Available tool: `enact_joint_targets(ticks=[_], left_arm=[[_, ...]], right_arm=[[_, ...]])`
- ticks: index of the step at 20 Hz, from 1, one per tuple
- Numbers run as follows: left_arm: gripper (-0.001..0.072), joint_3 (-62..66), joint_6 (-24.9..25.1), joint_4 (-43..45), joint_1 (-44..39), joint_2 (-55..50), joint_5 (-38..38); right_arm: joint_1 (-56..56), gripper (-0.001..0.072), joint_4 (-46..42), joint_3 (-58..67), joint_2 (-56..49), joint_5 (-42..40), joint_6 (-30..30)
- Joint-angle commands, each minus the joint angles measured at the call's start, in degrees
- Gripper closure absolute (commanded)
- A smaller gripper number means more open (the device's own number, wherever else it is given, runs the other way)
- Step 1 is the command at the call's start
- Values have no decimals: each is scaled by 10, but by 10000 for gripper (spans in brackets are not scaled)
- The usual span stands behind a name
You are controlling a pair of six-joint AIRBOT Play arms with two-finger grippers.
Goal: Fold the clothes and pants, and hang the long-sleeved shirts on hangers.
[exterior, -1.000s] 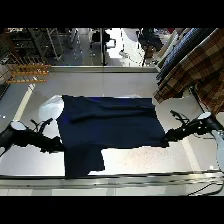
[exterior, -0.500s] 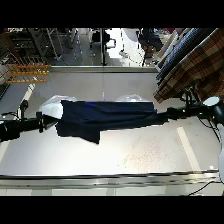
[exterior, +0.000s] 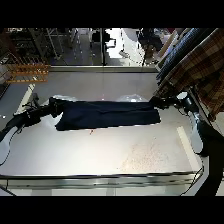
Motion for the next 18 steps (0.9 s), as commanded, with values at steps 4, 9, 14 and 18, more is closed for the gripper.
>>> enact_joint_targets(ticks=[4,9,14,18], left_arm=[[358,22,-8,122,37,31,-142],[358,22,-16,255,15,91,-128],[384,22,-16,266,-25,87,-127],[657,22,-33,347,-79,87,-128]], right_arm=[[-90,138,-16,20,-29,168,9],[-102,133,145,20,-79,197,-66],[-52,310,175,20,-120,194,-61],[-50,693,90,44,-79,267,-60]])
